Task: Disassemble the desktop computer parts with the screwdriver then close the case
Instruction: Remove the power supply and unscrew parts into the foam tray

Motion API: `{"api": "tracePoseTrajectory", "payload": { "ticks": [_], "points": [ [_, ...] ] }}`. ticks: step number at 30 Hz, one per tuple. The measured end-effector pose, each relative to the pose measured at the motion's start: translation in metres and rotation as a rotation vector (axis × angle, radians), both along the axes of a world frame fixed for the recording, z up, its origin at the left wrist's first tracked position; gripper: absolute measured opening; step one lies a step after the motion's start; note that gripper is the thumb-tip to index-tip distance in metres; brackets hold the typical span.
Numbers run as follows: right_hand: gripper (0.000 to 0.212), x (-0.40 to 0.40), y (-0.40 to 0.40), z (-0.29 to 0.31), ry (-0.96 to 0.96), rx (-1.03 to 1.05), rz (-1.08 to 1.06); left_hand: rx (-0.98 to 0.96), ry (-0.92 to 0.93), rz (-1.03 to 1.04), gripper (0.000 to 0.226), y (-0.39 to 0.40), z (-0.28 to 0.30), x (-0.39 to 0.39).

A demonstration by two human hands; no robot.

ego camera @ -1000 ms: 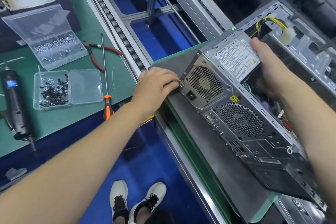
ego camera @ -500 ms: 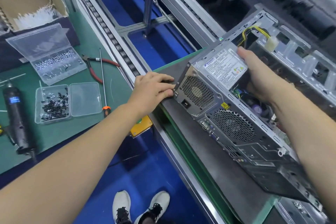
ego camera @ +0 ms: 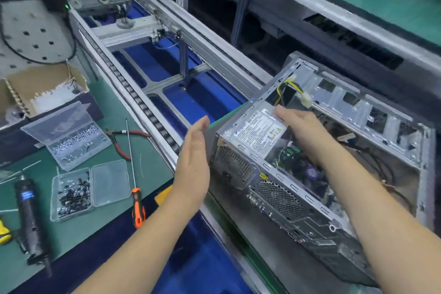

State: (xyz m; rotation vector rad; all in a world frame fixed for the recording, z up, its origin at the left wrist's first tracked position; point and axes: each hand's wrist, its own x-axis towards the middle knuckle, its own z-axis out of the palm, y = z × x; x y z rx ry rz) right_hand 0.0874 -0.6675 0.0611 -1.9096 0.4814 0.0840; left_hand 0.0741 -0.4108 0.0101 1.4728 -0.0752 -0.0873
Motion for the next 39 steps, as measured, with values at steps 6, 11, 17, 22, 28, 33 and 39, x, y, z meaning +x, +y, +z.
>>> {"api": "tracePoseTrajectory", "payload": {
  "ticks": [6,11,17,22,28,33,39],
  "points": [
    [0.065,0.002,-0.001,-0.002,-0.001,-0.034,0.019,0.067,-0.053,0.143,0.038,-0.059,0.052,-0.008],
    [0.081,0.002,0.002,0.000,-0.016,-0.003,0.048,0.223,-0.118,0.428,0.027,-0.088,0.044,-0.004],
    [0.057,0.008,0.006,0.013,-0.028,0.004,-0.063,0.328,-0.079,0.317,0.027,-0.094,0.054,0.023],
    [0.052,0.008,0.011,0.024,0.019,-0.071,-0.037,0.566,-0.037,0.146,0.027,-0.076,0.053,0.031],
    [0.033,0.024,0.005,0.059,0.107,-0.509,0.141,0.628,0.024,-0.178,0.032,-0.045,0.074,0.042],
    [0.052,0.031,0.017,0.091,0.384,-0.803,0.245,0.648,0.023,-0.305,0.047,-0.021,0.090,0.054],
    [0.038,0.050,0.129,0.131,0.217,-1.177,0.154,0.722,0.137,-0.195,0.028,0.083,0.065,0.068]
  ]
}}
